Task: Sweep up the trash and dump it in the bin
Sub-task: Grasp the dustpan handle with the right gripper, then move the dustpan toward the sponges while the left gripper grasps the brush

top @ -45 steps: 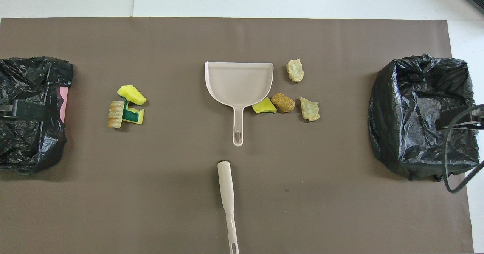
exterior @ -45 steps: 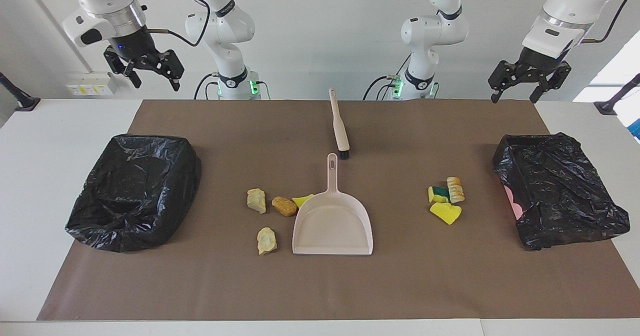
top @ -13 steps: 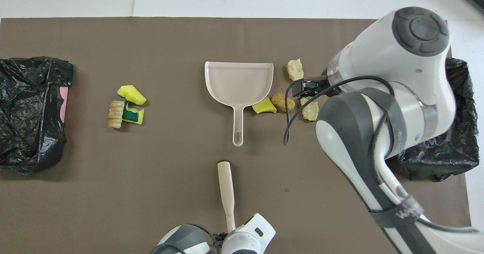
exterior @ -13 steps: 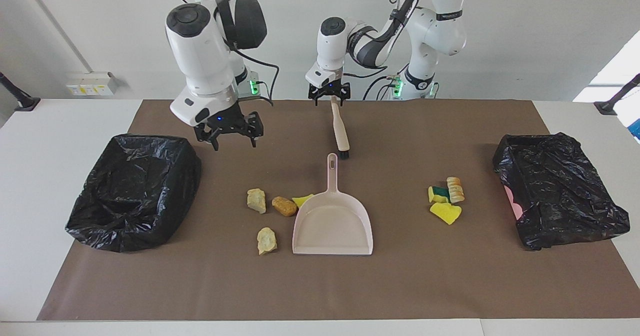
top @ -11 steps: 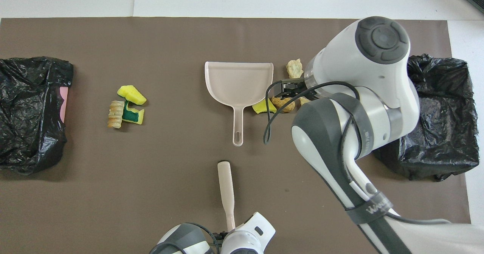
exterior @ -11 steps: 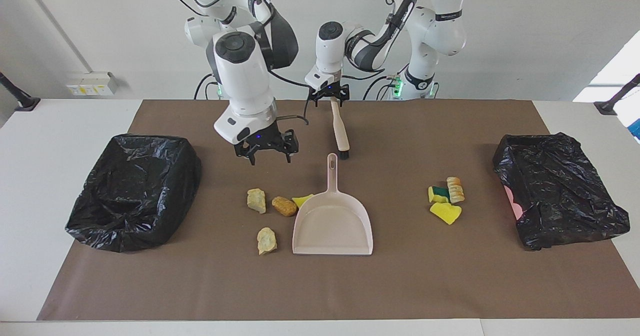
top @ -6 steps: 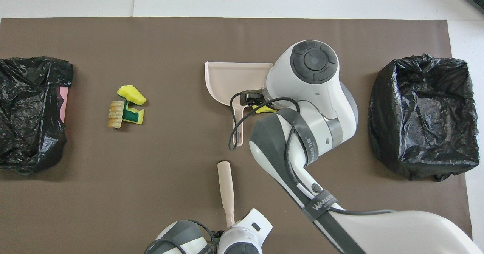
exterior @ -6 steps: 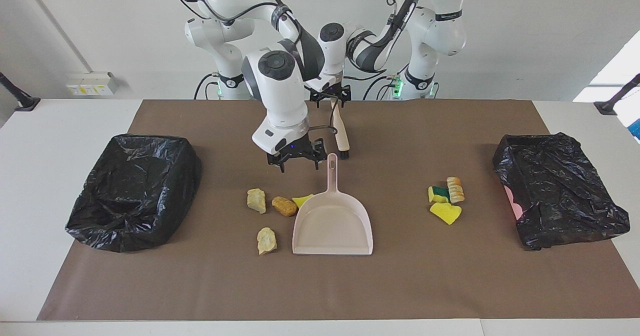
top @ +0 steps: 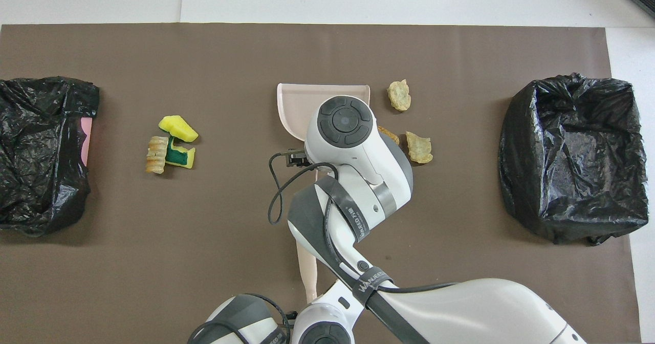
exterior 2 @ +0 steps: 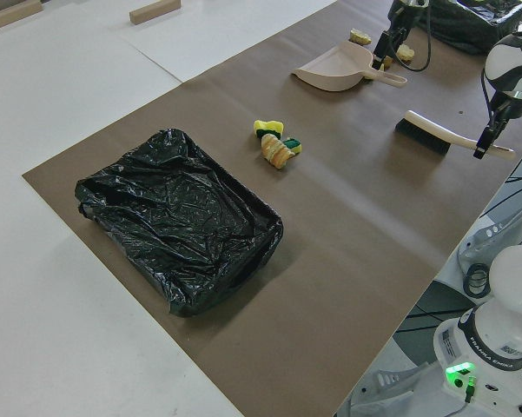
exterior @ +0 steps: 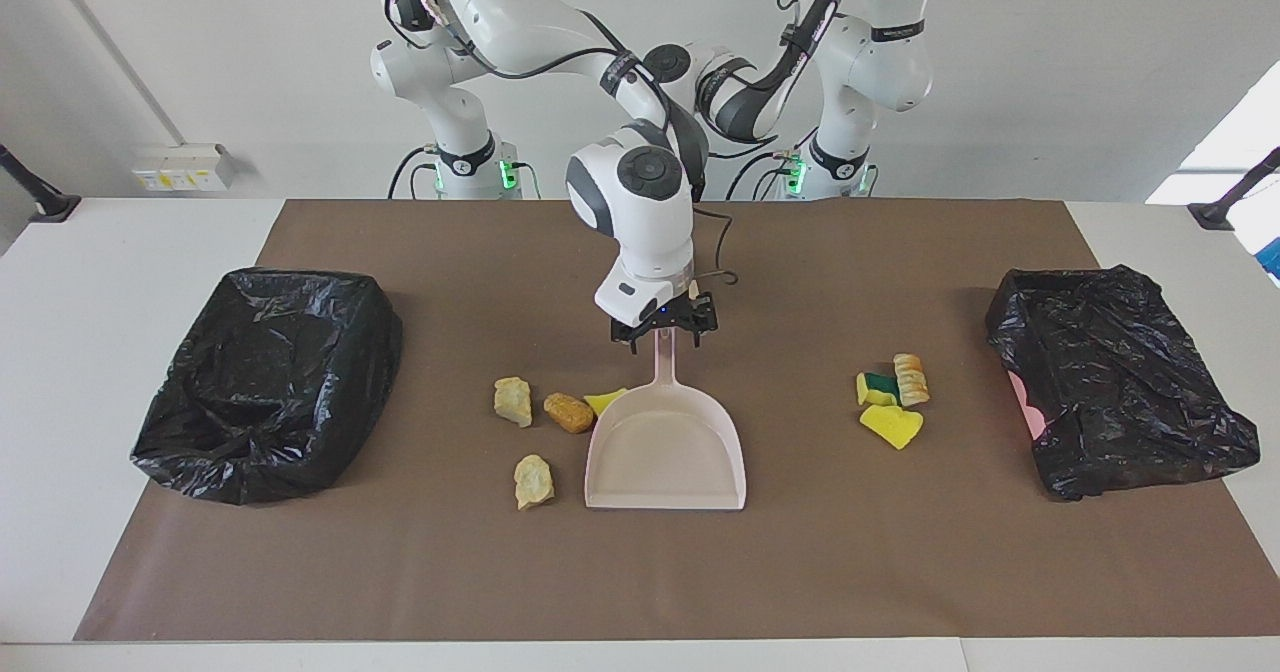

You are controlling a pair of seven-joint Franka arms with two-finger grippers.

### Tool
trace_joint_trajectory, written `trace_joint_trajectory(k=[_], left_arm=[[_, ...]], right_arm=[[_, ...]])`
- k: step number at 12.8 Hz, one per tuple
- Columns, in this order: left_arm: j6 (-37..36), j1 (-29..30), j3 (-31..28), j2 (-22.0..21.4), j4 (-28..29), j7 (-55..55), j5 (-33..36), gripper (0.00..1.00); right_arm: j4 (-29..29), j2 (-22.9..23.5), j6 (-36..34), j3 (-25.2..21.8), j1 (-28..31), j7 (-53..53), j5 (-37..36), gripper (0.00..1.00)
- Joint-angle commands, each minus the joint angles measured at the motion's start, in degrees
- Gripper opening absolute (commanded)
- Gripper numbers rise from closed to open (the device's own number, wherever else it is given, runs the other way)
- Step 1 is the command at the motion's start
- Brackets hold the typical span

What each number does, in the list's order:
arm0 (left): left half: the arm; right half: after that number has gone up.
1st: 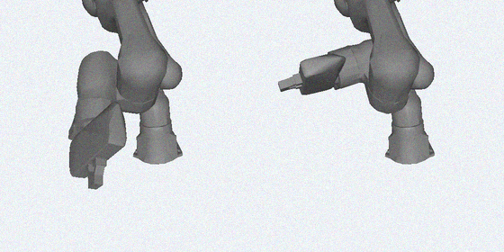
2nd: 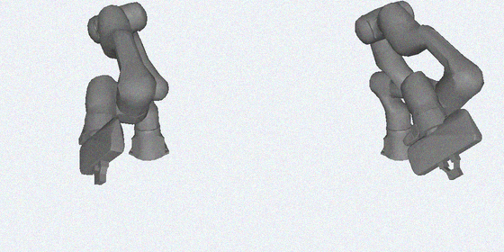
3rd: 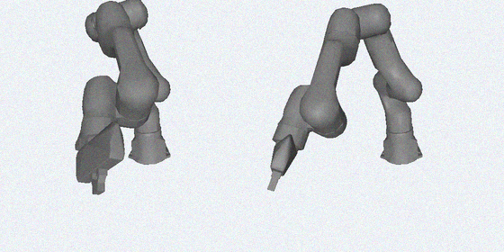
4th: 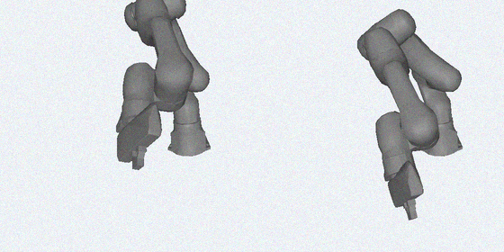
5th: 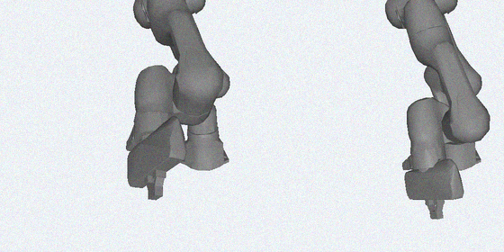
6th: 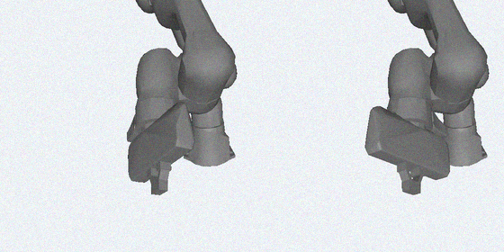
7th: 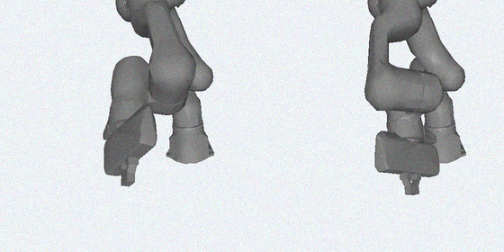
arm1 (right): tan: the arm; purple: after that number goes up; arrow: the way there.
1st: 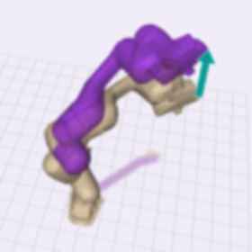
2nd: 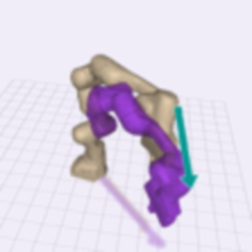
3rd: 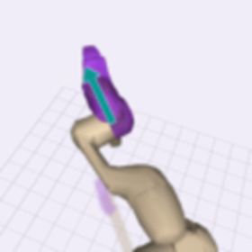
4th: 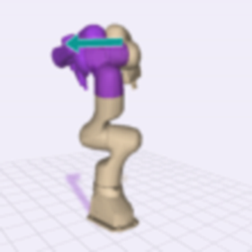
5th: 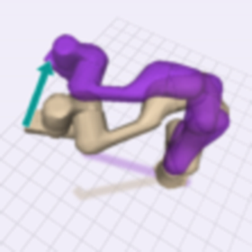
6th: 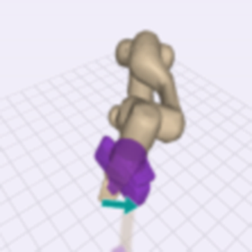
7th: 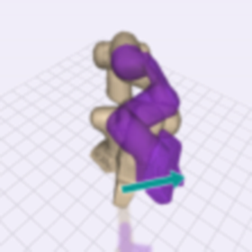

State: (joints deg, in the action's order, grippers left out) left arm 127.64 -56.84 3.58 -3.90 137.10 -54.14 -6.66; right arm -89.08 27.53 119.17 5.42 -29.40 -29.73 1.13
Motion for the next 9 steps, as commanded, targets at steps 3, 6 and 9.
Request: trace_joint_trajectory(k=[3, 6, 9], left_arm=[[-2.65, 1.56, 0.29, -0.85, -0.78, 2.46, -0.73, 0.0], [-4.58, 2.6, 0.29, -1.99, -0.78, 3.68, -0.73, 0.0], [-10.81, 2.88, 0.29, -4.8, -0.7, 7.11, -0.73, 0.0]], right_arm=[[-3.29, -0.9, 0.89, -0.05, 0.22, -2.35, 0.28, 0.82], [-4.35, -1.17, 1.07, -0.05, 0.22, -2.53, 0.28, 0.68], [-4.0, -1.17, 0.11, -0.23, -1.0, -2.53, -0.95, 0.0]])
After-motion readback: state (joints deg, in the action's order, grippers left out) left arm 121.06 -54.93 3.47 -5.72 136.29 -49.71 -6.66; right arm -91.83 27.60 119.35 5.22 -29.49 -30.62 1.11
